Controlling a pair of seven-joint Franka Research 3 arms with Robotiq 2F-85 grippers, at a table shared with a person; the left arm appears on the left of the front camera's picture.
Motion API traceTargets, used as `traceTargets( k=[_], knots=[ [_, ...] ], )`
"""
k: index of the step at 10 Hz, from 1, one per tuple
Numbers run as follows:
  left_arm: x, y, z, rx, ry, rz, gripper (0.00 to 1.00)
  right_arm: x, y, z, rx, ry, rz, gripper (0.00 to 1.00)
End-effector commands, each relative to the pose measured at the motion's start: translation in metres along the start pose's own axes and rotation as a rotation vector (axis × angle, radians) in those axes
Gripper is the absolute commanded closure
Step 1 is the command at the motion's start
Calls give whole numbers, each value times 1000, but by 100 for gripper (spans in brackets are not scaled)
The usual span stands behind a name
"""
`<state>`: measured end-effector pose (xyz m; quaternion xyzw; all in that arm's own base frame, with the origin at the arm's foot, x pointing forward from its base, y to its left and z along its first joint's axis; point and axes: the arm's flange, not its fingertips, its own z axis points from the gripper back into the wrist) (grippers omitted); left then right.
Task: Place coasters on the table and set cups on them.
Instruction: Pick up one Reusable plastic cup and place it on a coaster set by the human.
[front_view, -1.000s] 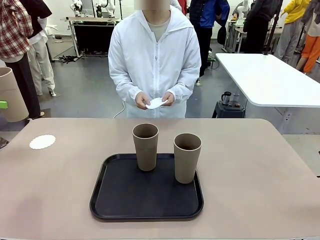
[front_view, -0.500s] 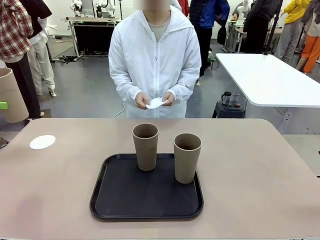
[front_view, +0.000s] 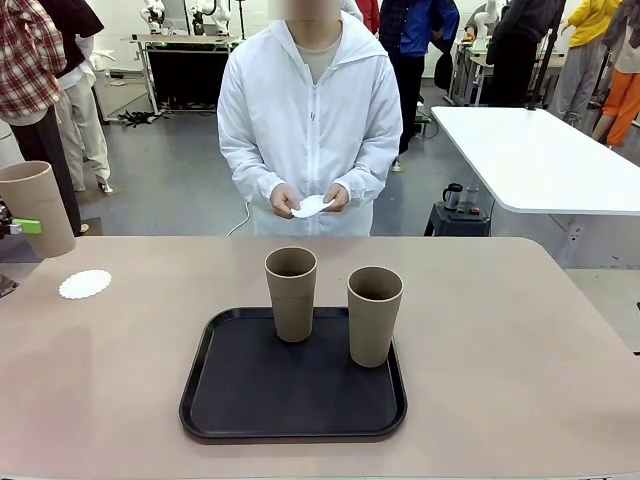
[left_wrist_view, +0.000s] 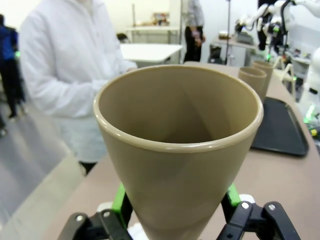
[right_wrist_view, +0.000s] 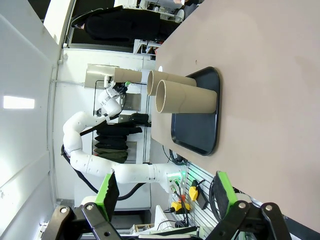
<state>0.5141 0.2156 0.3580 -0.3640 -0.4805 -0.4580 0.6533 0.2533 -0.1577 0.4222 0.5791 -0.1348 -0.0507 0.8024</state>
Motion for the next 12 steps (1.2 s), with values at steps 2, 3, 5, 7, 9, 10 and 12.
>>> traceTargets(
  k=[2,3,5,7,9,10,12],
  knots=[
    [-16,16,-6,-32,-35,-49,15,1,0,0,13,-2,0,0],
    [-26,17,-11,-43,-45,-46,15,1,0,0,13,-2,0,0],
    [-39,17,-15,-65,-65,-80,15,1,0,0,13,-2,0,0],
    [-52,18,-21,-67,-57,-88,15,1,0,0,13,-2,0,0],
    [-62,26,-28,-65,-42,-100,15,1,0,0,13,-2,0,0],
    [-65,28,-30,-61,-43,-98,15,1,0,0,13,-2,0,0],
    [-76,39,-41,-36,-27,-93,15,1,0,0,13,-2,0,0]
  ],
)
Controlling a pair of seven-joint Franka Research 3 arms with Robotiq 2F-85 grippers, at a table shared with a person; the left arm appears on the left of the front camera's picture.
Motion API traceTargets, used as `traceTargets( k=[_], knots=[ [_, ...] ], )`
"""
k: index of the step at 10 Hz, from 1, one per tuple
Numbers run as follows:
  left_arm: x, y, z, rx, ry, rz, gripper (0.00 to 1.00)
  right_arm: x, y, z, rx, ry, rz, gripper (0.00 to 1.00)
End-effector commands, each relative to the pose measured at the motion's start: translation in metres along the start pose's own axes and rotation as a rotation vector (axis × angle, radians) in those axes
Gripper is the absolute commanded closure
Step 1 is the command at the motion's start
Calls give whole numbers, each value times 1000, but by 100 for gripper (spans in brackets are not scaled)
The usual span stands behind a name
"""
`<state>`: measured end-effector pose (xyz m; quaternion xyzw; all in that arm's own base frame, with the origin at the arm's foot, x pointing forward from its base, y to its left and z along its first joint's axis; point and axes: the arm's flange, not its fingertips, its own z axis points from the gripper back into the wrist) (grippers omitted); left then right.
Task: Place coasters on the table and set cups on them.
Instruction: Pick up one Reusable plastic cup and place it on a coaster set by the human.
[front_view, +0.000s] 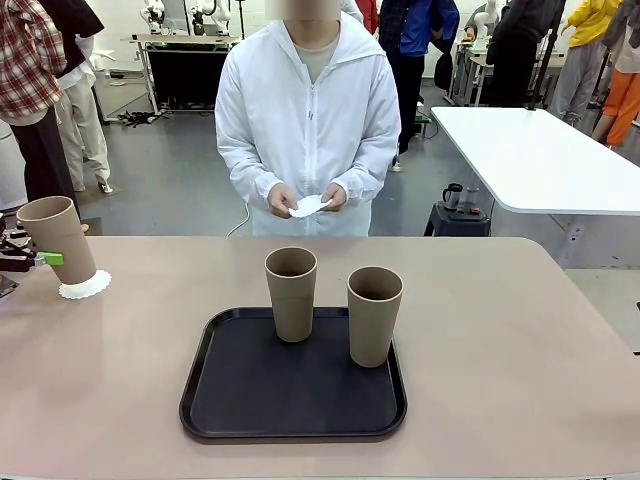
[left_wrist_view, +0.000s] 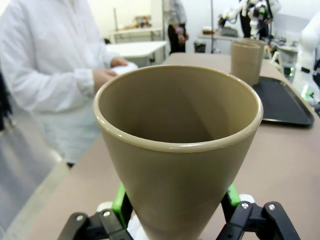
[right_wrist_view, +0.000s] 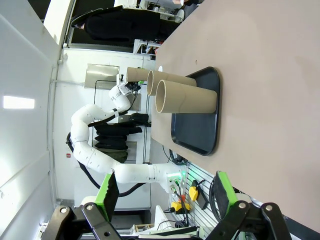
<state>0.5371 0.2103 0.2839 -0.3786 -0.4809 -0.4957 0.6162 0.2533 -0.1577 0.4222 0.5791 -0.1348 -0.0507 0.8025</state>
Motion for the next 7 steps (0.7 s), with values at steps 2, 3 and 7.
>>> traceTargets(
  k=[2,3,7],
  knots=[
    [-11,17,-7,54,-6,-21,15,1,0,0,13,-2,0,0],
    [-14,21,-8,60,-8,-9,15,1,0,0,13,-2,0,0],
    [-24,26,-8,90,-7,25,15,1,0,0,13,-2,0,0]
  ],
)
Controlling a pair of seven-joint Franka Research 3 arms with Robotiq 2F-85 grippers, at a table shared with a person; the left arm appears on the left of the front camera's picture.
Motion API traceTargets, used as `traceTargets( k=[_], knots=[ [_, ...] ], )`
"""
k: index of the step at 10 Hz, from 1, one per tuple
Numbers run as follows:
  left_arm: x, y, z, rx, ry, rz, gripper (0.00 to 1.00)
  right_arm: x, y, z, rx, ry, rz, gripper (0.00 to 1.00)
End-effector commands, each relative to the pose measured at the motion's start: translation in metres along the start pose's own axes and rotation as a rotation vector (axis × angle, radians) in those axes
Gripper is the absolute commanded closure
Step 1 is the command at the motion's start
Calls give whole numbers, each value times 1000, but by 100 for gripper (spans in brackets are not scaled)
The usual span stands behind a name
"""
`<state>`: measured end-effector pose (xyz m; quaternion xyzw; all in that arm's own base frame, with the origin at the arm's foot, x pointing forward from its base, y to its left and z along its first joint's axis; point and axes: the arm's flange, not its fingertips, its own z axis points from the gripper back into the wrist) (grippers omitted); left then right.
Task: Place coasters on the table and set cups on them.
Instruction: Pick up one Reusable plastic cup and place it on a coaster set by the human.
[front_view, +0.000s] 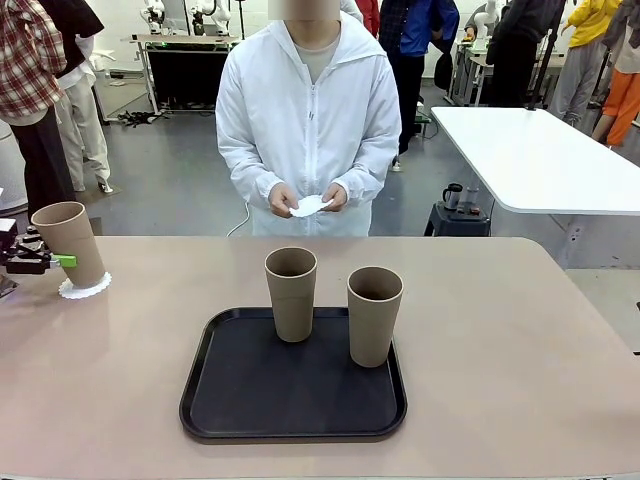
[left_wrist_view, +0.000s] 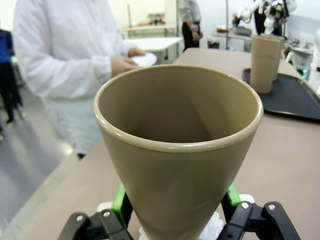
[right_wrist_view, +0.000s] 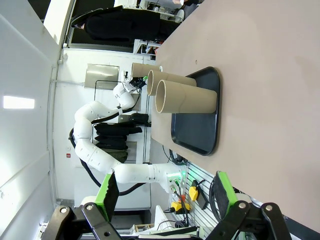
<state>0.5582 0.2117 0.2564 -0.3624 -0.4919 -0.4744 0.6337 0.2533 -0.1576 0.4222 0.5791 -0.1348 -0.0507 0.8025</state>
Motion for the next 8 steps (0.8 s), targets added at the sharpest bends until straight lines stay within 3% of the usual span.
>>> traceTargets(
  k=[1,4,8],
  knots=[
    [2,3,4,28,-2,21,15,1,0,0,13,-2,0,0],
    [12,-9,10,16,-4,24,15,1,0,0,13,-2,0,0],
    [-1,-14,6,-9,3,51,15,1,0,0,13,-2,0,0]
  ],
)
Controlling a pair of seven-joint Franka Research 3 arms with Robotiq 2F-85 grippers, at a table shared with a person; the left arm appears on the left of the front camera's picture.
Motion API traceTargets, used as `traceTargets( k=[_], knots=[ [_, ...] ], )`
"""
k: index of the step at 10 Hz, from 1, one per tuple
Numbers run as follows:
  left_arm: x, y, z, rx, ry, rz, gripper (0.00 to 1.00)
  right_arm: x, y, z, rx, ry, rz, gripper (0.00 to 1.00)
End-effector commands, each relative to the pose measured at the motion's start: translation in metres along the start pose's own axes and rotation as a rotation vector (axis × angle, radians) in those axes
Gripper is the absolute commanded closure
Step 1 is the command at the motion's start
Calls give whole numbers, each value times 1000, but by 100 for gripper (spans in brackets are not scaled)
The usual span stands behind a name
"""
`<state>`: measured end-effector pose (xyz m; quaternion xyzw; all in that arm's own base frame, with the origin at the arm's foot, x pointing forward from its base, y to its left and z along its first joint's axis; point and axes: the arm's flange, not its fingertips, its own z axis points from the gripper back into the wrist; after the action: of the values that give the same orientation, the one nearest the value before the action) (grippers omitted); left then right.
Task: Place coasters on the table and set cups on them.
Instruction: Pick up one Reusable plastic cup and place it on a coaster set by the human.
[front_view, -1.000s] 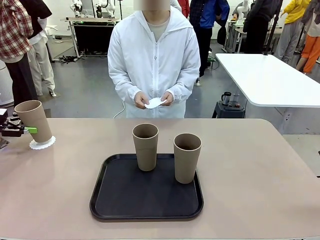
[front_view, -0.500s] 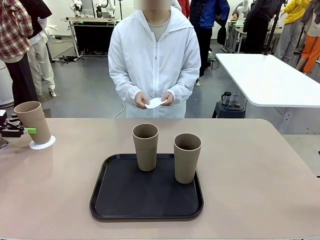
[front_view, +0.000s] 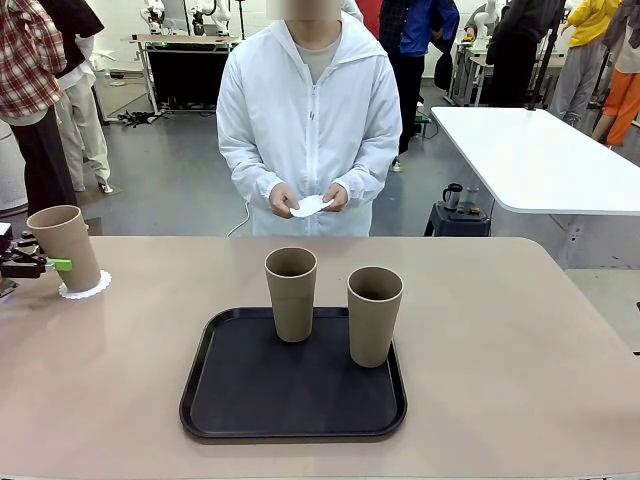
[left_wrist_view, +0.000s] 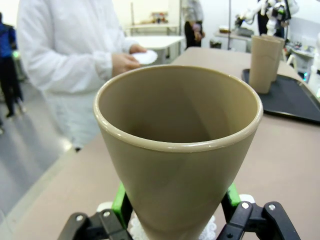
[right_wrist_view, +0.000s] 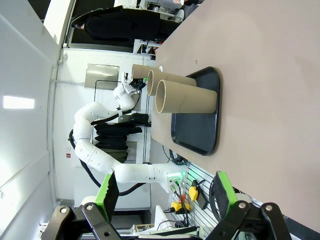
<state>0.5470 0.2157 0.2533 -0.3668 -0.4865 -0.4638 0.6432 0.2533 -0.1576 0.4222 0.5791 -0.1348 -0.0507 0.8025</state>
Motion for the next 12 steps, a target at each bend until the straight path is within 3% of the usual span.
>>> traceTargets(
  k=[1,5,6,12],
  knots=[
    [2,-6,0,-19,3,15,15,1,0,0,13,-2,0,0],
    [-2,-2,0,-46,7,-14,15,1,0,0,13,-2,0,0],
    [-3,-1,0,-52,13,-10,0,1,0,0,13,-2,0,0],
    [-4,-4,-1,-104,83,2,0,1,0,0,13,-2,0,0]
  ],
)
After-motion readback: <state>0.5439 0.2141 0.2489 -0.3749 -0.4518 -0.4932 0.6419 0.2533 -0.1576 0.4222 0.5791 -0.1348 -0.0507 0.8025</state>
